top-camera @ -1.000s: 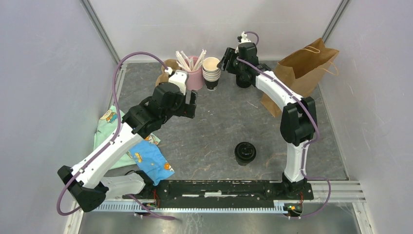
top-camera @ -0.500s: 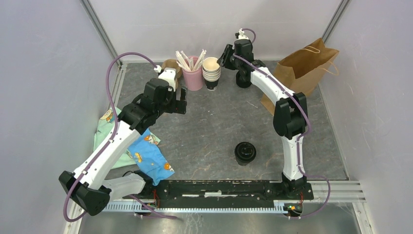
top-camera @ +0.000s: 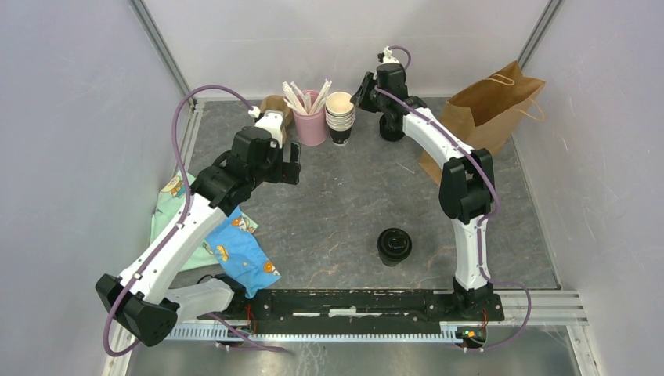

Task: Pack the takeout coffee
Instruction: Pick up the coffee cup from the center of the board.

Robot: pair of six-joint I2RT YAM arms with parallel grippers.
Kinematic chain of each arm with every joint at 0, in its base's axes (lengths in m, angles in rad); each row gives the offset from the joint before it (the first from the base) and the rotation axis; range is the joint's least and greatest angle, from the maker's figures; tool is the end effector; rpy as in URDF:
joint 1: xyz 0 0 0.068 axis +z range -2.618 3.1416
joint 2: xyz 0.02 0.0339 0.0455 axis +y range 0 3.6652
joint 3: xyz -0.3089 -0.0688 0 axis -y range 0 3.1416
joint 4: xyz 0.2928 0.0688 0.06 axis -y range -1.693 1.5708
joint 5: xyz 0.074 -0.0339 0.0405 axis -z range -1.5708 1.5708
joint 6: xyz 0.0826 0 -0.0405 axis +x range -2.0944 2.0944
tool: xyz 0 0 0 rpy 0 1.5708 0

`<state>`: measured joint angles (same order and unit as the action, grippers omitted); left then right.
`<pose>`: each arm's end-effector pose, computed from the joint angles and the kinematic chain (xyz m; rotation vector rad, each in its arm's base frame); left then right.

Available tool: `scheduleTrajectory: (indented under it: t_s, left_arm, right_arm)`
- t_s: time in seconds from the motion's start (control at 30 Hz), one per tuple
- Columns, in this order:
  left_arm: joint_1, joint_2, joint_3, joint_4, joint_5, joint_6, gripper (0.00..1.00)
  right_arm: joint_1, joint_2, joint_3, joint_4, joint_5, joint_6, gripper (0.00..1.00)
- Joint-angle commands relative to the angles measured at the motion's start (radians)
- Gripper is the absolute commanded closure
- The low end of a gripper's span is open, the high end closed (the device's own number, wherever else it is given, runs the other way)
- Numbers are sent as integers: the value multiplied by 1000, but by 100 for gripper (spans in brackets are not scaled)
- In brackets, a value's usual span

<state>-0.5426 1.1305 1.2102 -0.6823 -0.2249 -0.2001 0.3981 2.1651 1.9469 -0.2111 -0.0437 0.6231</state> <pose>0.2688 -0.1406 0.3885 0.2415 2.1484 -0.1847 0.5831 0.2492 0.2995 0.2034 2.0589 0.6885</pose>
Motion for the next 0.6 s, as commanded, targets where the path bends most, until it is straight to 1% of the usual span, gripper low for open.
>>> scheduleTrajectory:
  t_s: [0.0, 0.2, 0.43, 0.57]
  left_arm:
    - [6, -31, -4, 23, 12, 30, 0]
    - [6, -39, -9, 22, 13, 24, 0]
    - [6, -46, -8, 22, 13, 21, 0]
    - [6, -43, -6, 22, 24, 22, 0]
  right_arm:
    - [1, 15, 19, 19, 0, 3, 70]
    - [2, 19, 20, 11, -5, 2, 73]
    - [3, -3, 24, 12, -11, 12, 90]
    - [3, -22, 39, 10, -12, 45, 97]
